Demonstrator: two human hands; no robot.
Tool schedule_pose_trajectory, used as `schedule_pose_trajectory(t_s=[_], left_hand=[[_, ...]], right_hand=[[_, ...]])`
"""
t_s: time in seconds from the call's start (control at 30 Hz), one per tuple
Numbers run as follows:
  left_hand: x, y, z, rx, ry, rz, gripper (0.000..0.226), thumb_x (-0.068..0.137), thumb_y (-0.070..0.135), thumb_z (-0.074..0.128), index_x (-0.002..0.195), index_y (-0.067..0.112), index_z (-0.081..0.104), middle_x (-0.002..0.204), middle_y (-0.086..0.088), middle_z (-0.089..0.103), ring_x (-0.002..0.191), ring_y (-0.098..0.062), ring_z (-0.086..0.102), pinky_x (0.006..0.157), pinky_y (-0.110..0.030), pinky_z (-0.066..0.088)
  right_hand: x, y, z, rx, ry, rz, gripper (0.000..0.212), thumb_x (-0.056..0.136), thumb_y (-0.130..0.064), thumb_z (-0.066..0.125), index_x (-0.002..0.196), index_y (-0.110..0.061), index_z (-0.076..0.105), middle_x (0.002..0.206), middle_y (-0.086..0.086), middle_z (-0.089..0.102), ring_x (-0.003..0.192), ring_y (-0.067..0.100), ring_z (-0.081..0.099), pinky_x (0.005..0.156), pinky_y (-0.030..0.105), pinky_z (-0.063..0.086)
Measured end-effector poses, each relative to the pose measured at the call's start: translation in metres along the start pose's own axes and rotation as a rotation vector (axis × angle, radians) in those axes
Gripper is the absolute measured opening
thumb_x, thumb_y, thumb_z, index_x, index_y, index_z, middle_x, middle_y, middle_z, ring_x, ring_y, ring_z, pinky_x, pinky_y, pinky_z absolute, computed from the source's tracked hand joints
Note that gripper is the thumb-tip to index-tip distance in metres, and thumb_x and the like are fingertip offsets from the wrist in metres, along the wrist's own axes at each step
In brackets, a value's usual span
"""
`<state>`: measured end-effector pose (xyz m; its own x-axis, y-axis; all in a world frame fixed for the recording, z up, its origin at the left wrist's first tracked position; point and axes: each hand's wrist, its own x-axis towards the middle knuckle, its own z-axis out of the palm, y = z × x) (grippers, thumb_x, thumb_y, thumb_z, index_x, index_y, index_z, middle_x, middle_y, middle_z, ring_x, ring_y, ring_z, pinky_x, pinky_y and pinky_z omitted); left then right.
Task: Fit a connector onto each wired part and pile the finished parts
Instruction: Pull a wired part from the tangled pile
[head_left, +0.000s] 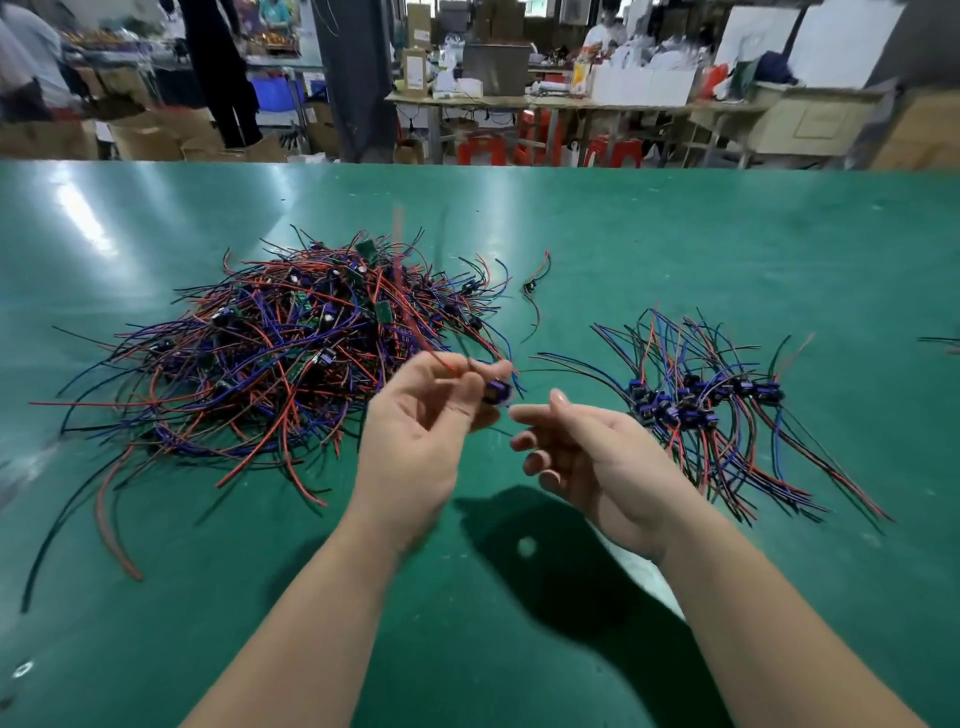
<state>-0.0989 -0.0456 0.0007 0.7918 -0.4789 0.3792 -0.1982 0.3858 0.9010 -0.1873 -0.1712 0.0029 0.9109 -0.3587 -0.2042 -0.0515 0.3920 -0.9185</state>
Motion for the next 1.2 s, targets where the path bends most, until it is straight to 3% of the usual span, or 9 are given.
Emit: schedule_pose_trajectory(t_s=[0.07,0.23,0.4,0.57,0.8,0.93,1.03,1.1,1.2], left_hand=[[-0.007,-0.002,0.004,0.101,-0.161,0.05,0.002,0.087,0.012,0.062,0.086,0.014,0.062,0.089,0.007,0.074,0.087,-0.01,0.07,0.079,-0.022,0.054],[-0.019,-0.004,0.007,0.585,-0.486,0.251,0.031,0.074,-0.006,0.059,0.091,0.016,0.072,0.092,0.01,0.073,0.089,-0.001,0.068,0.083,-0.019,0.052],[-0.019,-0.002,0.01,0.628,-0.449,0.312,0.027,0.074,-0.004,0.063,0.093,0.012,0.075,0.117,-0.003,0.065,0.112,-0.002,0.057,0.099,-0.017,0.042],[-0.018,0.0,0.012,0.53,-0.317,0.114,0.043,0.069,-0.004,0.042,0.086,0.012,0.078,0.116,0.002,0.063,0.105,0.001,0.061,0.092,-0.014,0.045],[-0.019,-0.004,0.02,0.272,-0.117,-0.262,0.017,0.064,0.032,0.075,0.065,0.015,0.074,0.079,-0.005,0.074,0.062,-0.013,0.061,0.067,-0.029,0.05],[-0.019,-0.006,0.019,0.22,-0.119,-0.312,0.028,0.057,0.024,0.087,0.062,0.016,0.061,0.063,-0.011,0.068,0.059,-0.02,0.06,0.062,-0.034,0.049],[-0.019,-0.007,0.021,-0.031,-0.147,-0.455,0.043,0.054,0.016,0.085,0.084,0.015,0.053,0.064,-0.007,0.068,0.058,-0.021,0.066,0.057,-0.029,0.055],[-0.02,-0.005,0.022,-0.105,-0.197,-0.547,0.045,0.057,0.017,0.078,0.095,0.009,0.057,0.071,-0.009,0.071,0.06,-0.019,0.068,0.055,-0.027,0.055],[-0.021,-0.002,0.024,-0.122,-0.253,-0.607,0.029,0.061,0.019,0.074,0.086,0.006,0.067,0.079,-0.011,0.073,0.063,-0.017,0.069,0.055,-0.023,0.055]], right_hand=[[0.002,-0.002,-0.002,0.022,0.009,0.0,0.031,0.077,-0.039,0.059,0.08,-0.012,0.074,0.069,0.003,0.065,0.053,0.01,0.054,0.048,0.017,0.04],[0.002,-0.005,-0.015,0.012,0.017,-0.018,0.016,0.062,-0.02,0.073,0.071,-0.007,0.073,0.06,0.005,0.061,0.047,0.011,0.051,0.046,0.02,0.039],[0.003,-0.012,-0.021,0.106,0.113,-0.106,0.01,0.061,-0.016,0.071,0.07,-0.012,0.071,0.061,0.004,0.065,0.05,0.009,0.059,0.046,0.017,0.041],[0.003,-0.015,-0.021,0.176,0.181,-0.188,0.012,0.063,-0.015,0.069,0.074,-0.01,0.066,0.062,0.008,0.067,0.056,0.012,0.065,0.049,0.017,0.049],[0.001,-0.014,-0.015,0.171,0.199,-0.223,0.004,0.061,-0.014,0.07,0.063,-0.013,0.066,0.059,0.006,0.065,0.053,0.01,0.063,0.046,0.015,0.048],[0.001,-0.013,-0.01,0.173,0.196,-0.209,0.005,0.059,-0.013,0.07,0.055,-0.015,0.068,0.057,0.0,0.06,0.049,0.008,0.061,0.042,0.014,0.046],[0.001,-0.013,-0.009,0.131,0.186,-0.21,0.008,0.059,-0.016,0.071,0.054,-0.016,0.066,0.055,-0.002,0.059,0.046,0.007,0.058,0.041,0.013,0.044],[0.001,-0.012,-0.01,0.1,0.18,-0.219,0.011,0.058,-0.016,0.072,0.061,-0.014,0.062,0.055,-0.001,0.058,0.045,0.007,0.056,0.04,0.014,0.044],[0.002,-0.009,-0.011,0.024,0.197,-0.248,0.018,0.056,-0.018,0.075,0.064,-0.012,0.059,0.055,-0.001,0.058,0.046,0.008,0.054,0.042,0.016,0.043]])
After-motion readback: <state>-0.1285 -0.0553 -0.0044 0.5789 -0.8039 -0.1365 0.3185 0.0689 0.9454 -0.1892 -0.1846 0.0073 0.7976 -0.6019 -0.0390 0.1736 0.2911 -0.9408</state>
